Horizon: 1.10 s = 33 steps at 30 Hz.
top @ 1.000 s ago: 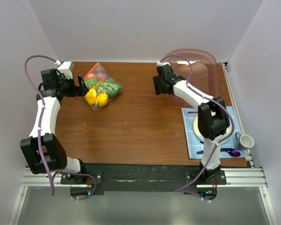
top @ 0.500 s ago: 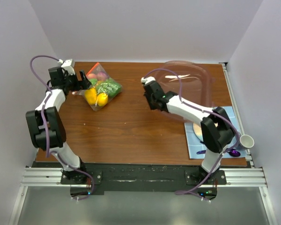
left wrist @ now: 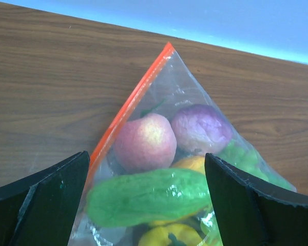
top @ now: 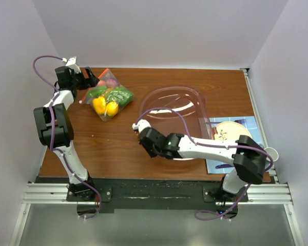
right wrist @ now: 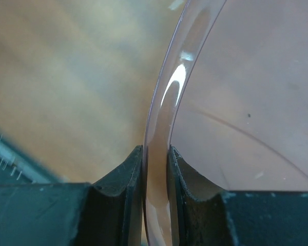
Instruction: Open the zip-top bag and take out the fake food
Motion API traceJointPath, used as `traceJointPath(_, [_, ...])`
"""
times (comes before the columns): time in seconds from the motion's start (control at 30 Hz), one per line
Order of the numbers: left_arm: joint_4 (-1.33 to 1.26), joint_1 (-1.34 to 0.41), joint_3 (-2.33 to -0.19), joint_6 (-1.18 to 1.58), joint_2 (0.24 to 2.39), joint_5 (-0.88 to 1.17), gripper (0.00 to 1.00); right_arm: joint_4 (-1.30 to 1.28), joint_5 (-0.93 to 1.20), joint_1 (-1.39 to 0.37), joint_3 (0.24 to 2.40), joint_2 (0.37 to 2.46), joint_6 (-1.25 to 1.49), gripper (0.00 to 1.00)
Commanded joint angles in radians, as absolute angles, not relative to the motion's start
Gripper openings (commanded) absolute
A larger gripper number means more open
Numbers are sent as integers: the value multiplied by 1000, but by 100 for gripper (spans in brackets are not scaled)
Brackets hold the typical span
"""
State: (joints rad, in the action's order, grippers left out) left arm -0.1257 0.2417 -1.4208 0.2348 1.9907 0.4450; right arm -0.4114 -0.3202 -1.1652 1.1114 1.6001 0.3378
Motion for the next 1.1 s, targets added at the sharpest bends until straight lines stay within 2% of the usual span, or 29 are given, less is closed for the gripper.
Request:
traceJointPath(0.0, [-210, 248, -1492, 258, 2049, 445, 100, -407, -285, -1282, 1056, 1533, 482, 16])
traceJointPath(0.03, [-206, 249, -1502, 259, 2077, 442, 100, -399, -281, -1304, 1051, 1525, 480, 17])
traceJointPath(0.13, [-210, 249, -1549, 256, 2130, 437, 100, -390, -270, -1385, 1063, 1538, 434, 32])
traceJointPath(0.17, [-213, 249, -1569, 259, 2144, 443, 100, -405, -275, -1413, 1077, 1551, 423, 53])
traceJointPath(0.27, [-241, 249, -1609, 262, 2197, 485, 100, -475, -314, -1437, 1147, 1604, 403, 75])
traceJointPath(0.47, [-238, 249, -1684, 276, 2286, 583, 99, -518, -354, -1453, 1236, 1614, 396, 81])
traceJointPath(0.53, [-236, 249, -1689, 288, 2302, 630, 90, -532, -379, -1454, 1246, 1603, 393, 81])
traceJointPath(0.57, [-227, 249, -1703, 299, 2307, 667, 75, -537, -390, -1454, 1255, 1595, 393, 82])
traceJointPath(0.63, [-210, 250, -1713, 305, 2307, 699, 53, -557, -414, -1454, 1261, 1574, 390, 82])
traceJointPath(0.67, [-203, 250, -1710, 314, 2304, 721, 34, -563, -437, -1454, 1264, 1568, 390, 82])
traceJointPath(0.7, [-201, 253, -1703, 318, 2296, 732, 26, -575, -449, -1454, 1267, 1553, 388, 82])
traceJointPath(0.73, [-198, 255, -1684, 318, 2281, 745, 13, -583, -463, -1454, 1269, 1545, 388, 83])
traceJointPath(0.8, [-183, 259, -1675, 310, 2263, 781, 2, -595, -506, -1454, 1266, 1526, 390, 83])
traceJointPath(1.07, [-29, 287, -1623, 244, 2044, 929, 0, -565, -598, -1453, 1273, 1411, 350, 84])
